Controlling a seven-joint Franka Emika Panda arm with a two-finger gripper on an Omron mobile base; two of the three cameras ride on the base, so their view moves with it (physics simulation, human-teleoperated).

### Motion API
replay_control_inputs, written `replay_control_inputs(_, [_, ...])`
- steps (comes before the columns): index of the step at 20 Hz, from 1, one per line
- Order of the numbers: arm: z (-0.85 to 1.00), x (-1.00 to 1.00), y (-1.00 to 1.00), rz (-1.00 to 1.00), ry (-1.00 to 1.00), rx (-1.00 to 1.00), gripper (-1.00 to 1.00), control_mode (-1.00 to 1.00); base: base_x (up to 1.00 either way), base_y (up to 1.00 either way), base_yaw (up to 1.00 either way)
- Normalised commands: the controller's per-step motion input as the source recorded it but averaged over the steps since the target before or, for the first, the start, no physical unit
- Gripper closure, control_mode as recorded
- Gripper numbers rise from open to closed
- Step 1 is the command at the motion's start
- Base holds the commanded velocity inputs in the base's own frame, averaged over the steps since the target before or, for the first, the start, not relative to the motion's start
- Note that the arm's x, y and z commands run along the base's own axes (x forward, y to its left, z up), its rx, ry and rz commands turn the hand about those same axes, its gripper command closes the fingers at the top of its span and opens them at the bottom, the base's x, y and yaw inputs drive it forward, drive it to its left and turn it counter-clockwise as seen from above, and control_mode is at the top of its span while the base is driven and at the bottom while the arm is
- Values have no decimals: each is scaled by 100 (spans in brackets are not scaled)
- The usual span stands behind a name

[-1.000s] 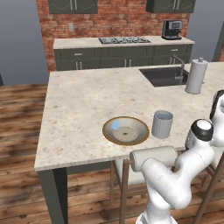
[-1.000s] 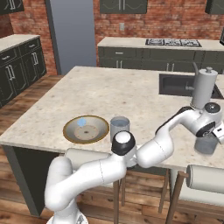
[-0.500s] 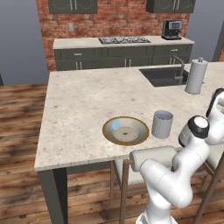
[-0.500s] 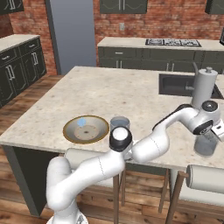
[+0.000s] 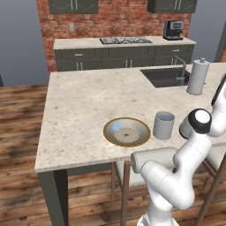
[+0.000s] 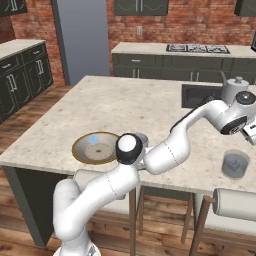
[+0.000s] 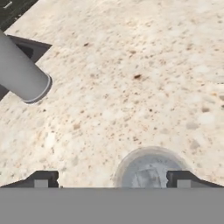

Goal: There are four ice cubes in the ice bowl. Place two ice cubes in each glass of water.

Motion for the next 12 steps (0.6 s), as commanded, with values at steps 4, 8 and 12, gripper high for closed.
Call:
replay_control_inputs(4, [29, -32, 100, 18, -2, 0, -100, -100, 0, 0, 0])
replay_control_inputs(8, [1, -32, 100, 19, -20, 0, -100, -100, 0, 0, 0])
replay_control_inputs(12, [-14, -28, 100, 15, -32, 0, -100, -100, 0, 0, 0])
